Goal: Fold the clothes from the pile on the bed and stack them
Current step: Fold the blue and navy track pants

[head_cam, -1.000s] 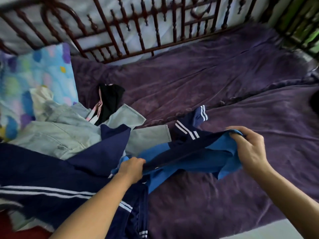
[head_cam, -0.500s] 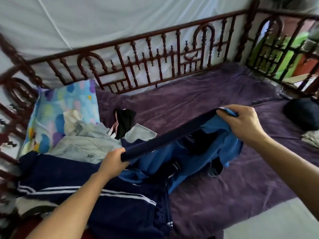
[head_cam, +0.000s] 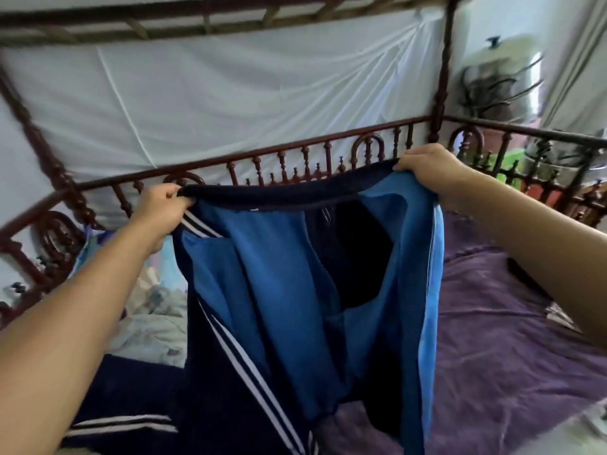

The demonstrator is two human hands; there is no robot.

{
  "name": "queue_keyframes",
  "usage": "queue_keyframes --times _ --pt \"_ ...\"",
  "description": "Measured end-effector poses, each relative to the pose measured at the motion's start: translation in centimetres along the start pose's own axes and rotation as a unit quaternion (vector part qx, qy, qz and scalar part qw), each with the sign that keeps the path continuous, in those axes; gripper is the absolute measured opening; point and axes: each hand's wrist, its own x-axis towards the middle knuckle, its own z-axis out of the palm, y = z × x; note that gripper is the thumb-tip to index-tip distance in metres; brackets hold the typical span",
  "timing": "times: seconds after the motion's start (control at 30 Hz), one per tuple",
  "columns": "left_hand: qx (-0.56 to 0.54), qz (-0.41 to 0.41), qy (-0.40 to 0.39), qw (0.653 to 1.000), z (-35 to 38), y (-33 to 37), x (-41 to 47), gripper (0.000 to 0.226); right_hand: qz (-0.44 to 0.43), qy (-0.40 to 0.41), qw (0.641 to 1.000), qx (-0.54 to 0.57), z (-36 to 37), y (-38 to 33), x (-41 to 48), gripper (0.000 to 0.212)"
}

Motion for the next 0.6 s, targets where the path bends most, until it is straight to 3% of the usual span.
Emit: queue_keyframes --times 0.07,0.13,0.23,0.33,0.47,0.53,0.6 --pt "-0.008 -0.028 0.028 0.999 -0.6 0.3 0.3 0.017 0.008 -0.157 0.987 0.025 0.3 -1.6 -2.4 0.005" --pt "0.006 -0.049 0.037 0.998 -0.5 0.6 0.0 0.019 -0.037 -0.279 0.957 -0.073 1.3 -2.4 -4.6 0.015" --pt "0.076 -0.022 0.071 0.994 -1.2 2.2 -0.9 0.020 -0.069 -0.265 0.951 -0.140 3.5 -2.8 -6.0 0.023" --pt "0.117 0.018 0.132 0.984 -3.6 5.3 -1.6 0.018 -0.033 -0.308 0.951 -0.024 4.1 -4.4 -6.6 0.018" --pt "0.013 0.026 0.235 0.972 -7.5 10.4 -0.5 0.022 -0.025 -0.414 0.892 0.182 5.2 -8.6 -7.7 0.010" --pt "-0.026 -0.003 0.249 0.968 -11.7 10.5 5.2 0.011 -0.050 -0.432 0.869 0.238 6.0 -10.7 -8.0 0.013" --pt "-0.036 -0.006 0.253 0.967 -15.9 7.3 15.2 0.033 -0.051 -0.429 0.856 0.283 6.5 -12.3 -8.1 0.015"
